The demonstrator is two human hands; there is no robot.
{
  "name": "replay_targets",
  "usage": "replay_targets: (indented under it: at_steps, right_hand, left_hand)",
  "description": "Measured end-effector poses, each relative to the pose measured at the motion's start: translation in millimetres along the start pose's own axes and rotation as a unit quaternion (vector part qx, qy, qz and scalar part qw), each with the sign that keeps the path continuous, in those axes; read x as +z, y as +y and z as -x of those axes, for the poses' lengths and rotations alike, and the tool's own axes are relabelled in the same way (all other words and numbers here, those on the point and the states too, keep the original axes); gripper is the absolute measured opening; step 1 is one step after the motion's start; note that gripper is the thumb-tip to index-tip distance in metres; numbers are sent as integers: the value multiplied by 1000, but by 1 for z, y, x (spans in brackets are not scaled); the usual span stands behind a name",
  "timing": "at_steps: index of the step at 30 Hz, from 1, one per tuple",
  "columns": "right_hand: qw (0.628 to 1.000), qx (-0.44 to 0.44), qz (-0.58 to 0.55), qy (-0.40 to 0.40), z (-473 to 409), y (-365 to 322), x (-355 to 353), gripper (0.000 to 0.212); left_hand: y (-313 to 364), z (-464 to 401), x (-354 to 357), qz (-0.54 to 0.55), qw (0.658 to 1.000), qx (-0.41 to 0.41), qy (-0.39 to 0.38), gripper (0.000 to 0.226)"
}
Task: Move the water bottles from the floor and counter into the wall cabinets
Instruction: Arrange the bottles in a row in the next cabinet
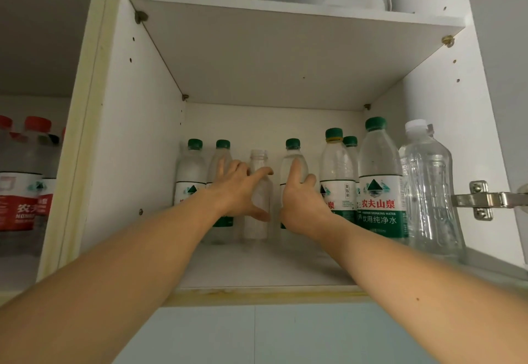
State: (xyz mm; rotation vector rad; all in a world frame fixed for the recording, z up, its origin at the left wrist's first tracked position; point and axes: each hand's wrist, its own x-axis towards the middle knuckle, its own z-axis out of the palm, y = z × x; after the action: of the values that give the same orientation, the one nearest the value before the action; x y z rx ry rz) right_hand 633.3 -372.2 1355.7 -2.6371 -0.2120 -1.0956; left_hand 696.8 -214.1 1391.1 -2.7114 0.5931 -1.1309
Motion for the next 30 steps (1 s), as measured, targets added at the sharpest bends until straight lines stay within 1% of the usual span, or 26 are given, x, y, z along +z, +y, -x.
replay_targets:
  at_steps: [5, 7, 9, 11, 15, 18, 22, 24, 27, 29, 30]
  right_hand:
    - [999, -13, 37, -2, -2, 1, 1, 96]
    - [998, -22, 63, 1, -2, 2, 2, 90]
    - [998, -15, 53, 13, -2, 3, 2, 86]
    - [999, -7, 44, 19, -3, 3, 3, 89]
    - [999, 29, -18, 13, -3, 3, 3, 95]
    - [999, 48, -19, 4, -3, 1, 3, 97]
    - [996, 77, 7, -35, -9, -4, 1, 102]
    - [995, 88, 17, -42, -17, -5, 0, 99]
    - [995, 92, -27, -41, -29, -7, -2, 91]
    - [989, 119, -55, -66, -34, -8, -6, 83]
    - [985, 132, -72, -86, -36, -8, -9, 75]
  left_hand:
    - [1, 2, 4, 35, 999, -2, 18, 108]
    - [1, 2, 2, 32, 999, -3, 27, 106]
    - [-1, 3, 0, 19, 1000, -4, 24, 104]
    - [-6, 4, -3, -2, 1000, -6, 12, 103]
    - [-14, 7, -4, -44, 999, 2, 4, 101]
    - [-13, 8, -4, -58, 998, 3, -7, 98]
    - [-14, 5, -2, -83, 997, -7, -10, 99]
    - [-16, 4, -1, -87, 996, -4, -7, 101]
    - [-17, 2, -1, -80, 997, 0, -7, 104]
    - [-19, 1, 0, -68, 998, -4, -3, 112]
    - [-20, 1, 0, -62, 998, -6, 3, 119]
